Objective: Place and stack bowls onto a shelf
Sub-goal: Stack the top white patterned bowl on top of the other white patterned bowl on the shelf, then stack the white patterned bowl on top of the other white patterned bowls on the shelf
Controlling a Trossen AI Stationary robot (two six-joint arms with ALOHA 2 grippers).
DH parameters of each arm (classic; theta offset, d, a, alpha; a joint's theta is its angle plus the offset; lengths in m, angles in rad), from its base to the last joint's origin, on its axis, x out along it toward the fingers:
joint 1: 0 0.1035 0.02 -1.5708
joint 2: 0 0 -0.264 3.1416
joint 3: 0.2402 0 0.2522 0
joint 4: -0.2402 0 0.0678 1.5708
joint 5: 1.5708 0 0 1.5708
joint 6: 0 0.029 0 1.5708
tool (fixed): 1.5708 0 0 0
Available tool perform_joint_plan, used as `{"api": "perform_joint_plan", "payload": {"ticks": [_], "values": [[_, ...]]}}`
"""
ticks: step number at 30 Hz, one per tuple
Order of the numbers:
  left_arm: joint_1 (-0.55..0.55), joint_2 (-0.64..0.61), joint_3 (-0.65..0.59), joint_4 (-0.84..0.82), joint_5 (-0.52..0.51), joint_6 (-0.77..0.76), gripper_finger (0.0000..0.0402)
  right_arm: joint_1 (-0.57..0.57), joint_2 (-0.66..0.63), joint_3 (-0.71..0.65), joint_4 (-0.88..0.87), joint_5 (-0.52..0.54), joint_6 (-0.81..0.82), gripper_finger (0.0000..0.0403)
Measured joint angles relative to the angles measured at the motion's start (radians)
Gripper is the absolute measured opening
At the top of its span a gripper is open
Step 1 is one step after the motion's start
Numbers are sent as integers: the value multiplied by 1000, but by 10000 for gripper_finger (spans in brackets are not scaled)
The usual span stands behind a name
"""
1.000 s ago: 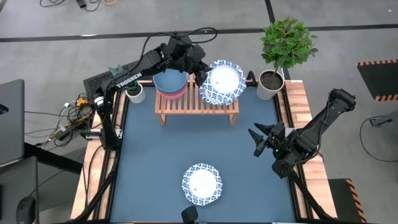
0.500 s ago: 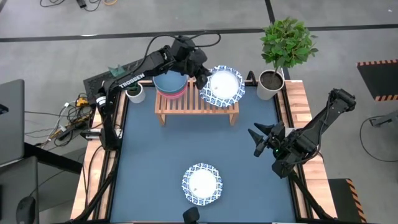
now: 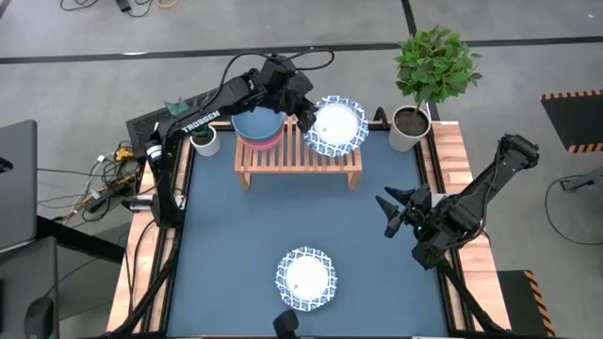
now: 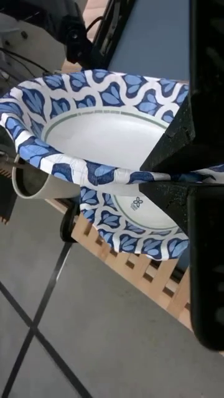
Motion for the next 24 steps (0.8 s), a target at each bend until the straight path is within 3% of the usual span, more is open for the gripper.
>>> {"api": "perform_joint_plan", "payload": {"ticks": [12,18,24], "values": [[-2,0,0,4,-15,-8,114,0,0,0,1,-2,0,226],[-2,0,0,5,-101,19,156,0,0,0,1,-2,0,226],[-2,0,0,9,-194,69,173,0,0,0,1,-2,0,226]]}}
